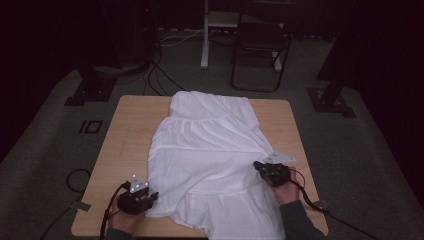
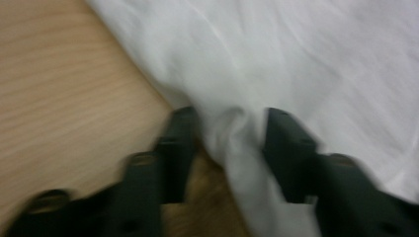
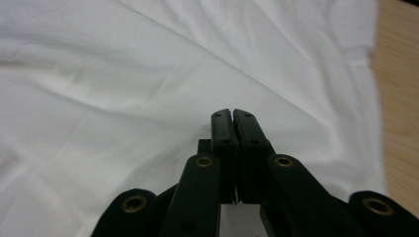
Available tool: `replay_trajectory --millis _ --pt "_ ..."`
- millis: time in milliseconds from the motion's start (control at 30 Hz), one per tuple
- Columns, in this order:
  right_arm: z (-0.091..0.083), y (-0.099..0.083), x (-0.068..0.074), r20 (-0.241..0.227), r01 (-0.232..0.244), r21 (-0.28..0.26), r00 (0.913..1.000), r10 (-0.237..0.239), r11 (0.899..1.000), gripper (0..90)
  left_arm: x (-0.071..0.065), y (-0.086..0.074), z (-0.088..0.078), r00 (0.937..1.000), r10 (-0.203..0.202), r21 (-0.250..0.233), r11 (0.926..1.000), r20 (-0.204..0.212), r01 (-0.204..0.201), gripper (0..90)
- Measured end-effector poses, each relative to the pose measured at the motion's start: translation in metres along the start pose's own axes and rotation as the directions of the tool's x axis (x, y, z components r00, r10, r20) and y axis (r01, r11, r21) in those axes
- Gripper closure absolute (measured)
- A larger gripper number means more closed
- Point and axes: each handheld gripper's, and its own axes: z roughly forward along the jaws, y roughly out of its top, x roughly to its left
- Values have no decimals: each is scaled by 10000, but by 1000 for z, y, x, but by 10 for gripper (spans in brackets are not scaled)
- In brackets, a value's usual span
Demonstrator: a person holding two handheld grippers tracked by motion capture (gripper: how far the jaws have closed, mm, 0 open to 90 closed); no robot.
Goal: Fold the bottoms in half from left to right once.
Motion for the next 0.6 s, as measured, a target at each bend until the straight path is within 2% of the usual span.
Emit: replay_trajectory --millis 33,67,133,233,300,367,467,533,567,600 --pt "-19 -10 -5 125 -211 -232 9997 214 9995 883 0 0 -2 10000 30 -3 10000 60 -30 866" --pt "-19 -10 -5 125 -211 -232 9997 214 9995 883 1 0 -4 9999 57 -98 9999 131 -56 866" --pt "-38 -24 -12 191 -585 -447 9981 594 9973 883 1 0 -12 9998 23 -293 9996 202 -17 879" --pt "-66 -47 -22 526 -964 -605 9936 996 9935 885 4 -1 -27 9994 -177 -661 9976 288 196 880" --pt "-84 -63 -27 702 -1277 -784 9886 1332 9887 887 6 -1 -41 9996 -201 -916 9956 198 218 880" --pt "-107 -80 -32 617 -1730 -1074 9817 1802 9790 888 6 -1 -50 9994 -237 -1114 9934 267 265 880" --pt "-118 -93 -28 642 -1746 -1009 9813 1815 9795 888 2 -4 -62 9966 -210 -1206 9922 794 305 878" --pt "-122 -103 -22 814 -1614 -751 9825 1674 9840 888 1 -5 -63 9959 -157 -1138 9932 889 258 874" --pt "-122 -111 -19 892 -1622 -525 9820 1664 9854 889 -4 -8 -62 9916 -83 -951 9953 1292 207 871" --pt "-121 -114 -18 929 -1621 -417 9818 1654 9859 889 -6 -10 -60 9909 -5 -874 9961 1345 124 871"
